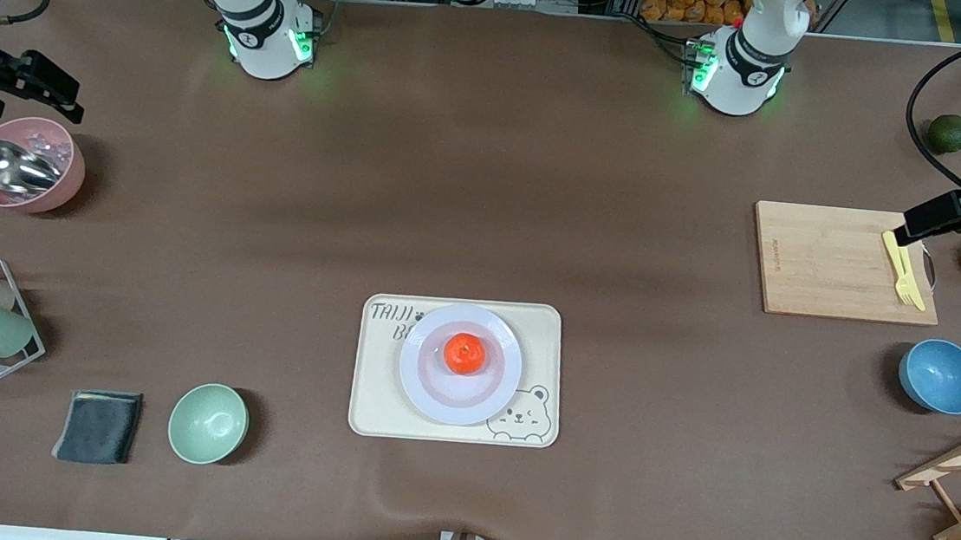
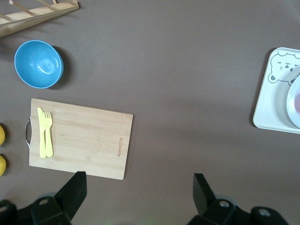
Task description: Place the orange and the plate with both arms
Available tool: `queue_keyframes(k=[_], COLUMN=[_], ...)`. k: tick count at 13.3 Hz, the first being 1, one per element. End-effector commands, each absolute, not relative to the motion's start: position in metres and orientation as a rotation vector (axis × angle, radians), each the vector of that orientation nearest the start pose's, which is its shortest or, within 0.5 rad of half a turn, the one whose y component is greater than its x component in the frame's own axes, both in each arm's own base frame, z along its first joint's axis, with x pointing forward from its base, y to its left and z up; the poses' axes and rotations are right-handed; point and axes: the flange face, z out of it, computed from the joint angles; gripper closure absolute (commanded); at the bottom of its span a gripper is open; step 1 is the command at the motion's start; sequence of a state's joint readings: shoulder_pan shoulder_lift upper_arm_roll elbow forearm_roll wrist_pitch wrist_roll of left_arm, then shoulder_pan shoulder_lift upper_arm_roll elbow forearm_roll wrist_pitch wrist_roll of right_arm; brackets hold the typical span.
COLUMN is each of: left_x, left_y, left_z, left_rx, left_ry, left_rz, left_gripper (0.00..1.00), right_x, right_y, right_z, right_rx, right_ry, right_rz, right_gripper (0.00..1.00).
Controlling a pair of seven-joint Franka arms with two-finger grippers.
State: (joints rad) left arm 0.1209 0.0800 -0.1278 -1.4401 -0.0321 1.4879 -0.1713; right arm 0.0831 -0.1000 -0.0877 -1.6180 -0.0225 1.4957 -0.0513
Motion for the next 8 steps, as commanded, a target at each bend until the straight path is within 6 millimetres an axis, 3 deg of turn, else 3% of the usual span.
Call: queue_keyframes(k=[1,8], left_x=[0.5696,0.5709], left_y=[-0.0015,0.0017], left_z=[0.6346,0.6332], left_rx=[-3.16,-3.144], left_ry=[-0.212,-0.186], left_rz=[0.058,0.06], left_gripper=[0.0,0.0], right_x=[0.5194,0.5135], right_y=[-0.0124,-0.0186], right_z=[0.6522,0.6509], right_rx=[-3.129,-3.126], right_ry=[-0.087,-0.002], right_rz=[0.009,0.06], right_gripper=[0.0,0.0])
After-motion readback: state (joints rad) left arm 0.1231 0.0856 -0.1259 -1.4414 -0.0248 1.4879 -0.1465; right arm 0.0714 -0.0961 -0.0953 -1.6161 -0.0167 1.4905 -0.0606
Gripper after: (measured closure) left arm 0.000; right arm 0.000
